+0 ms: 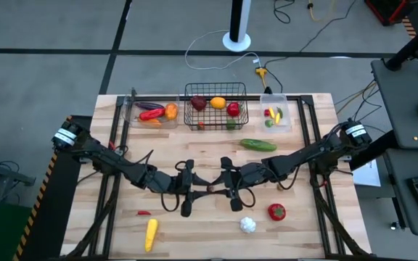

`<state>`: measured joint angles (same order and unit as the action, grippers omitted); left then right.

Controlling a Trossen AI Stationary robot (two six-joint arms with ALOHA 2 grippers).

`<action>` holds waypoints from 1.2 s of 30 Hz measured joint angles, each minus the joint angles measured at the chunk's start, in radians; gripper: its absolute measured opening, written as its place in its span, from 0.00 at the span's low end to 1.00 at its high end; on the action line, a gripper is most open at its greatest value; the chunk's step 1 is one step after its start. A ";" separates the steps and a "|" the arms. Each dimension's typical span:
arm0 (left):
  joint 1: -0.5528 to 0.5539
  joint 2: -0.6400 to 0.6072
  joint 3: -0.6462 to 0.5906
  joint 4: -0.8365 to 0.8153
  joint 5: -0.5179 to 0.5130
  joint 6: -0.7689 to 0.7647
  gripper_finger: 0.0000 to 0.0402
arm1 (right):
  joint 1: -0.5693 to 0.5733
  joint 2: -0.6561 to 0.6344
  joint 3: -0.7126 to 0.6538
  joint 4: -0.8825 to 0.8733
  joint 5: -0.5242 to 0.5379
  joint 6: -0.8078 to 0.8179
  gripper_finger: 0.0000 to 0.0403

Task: Sort produce into baskets
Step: Put the baby bella mushroom into the white bin

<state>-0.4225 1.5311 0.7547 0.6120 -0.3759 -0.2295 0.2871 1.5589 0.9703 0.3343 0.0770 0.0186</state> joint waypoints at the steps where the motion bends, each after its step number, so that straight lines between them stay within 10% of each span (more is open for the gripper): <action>1: 0.000 0.000 0.000 -0.001 -0.001 0.000 0.26 | 0.000 0.000 0.000 -0.003 0.000 -0.007 0.23; 8: 0.000 0.000 0.000 -0.004 -0.006 -0.046 0.29 | 0.000 -0.001 0.000 -0.016 0.001 -0.035 0.06; 19: 0.000 -0.004 0.000 -0.057 -0.006 -0.095 0.46 | -0.013 -0.002 0.027 -0.137 0.001 -0.010 0.06; 25: -0.009 -0.056 0.000 -0.237 0.059 -0.205 0.52 | -0.069 -0.002 0.163 -0.587 0.024 0.062 0.06; 36: -0.024 -0.094 0.000 -0.447 0.045 -0.382 0.52 | -0.307 -0.002 0.392 -1.384 0.403 0.302 0.06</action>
<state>-0.4461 1.4372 0.7547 0.1649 -0.3304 -0.6115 -0.0198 1.5566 1.3619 -1.0500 0.4796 0.3206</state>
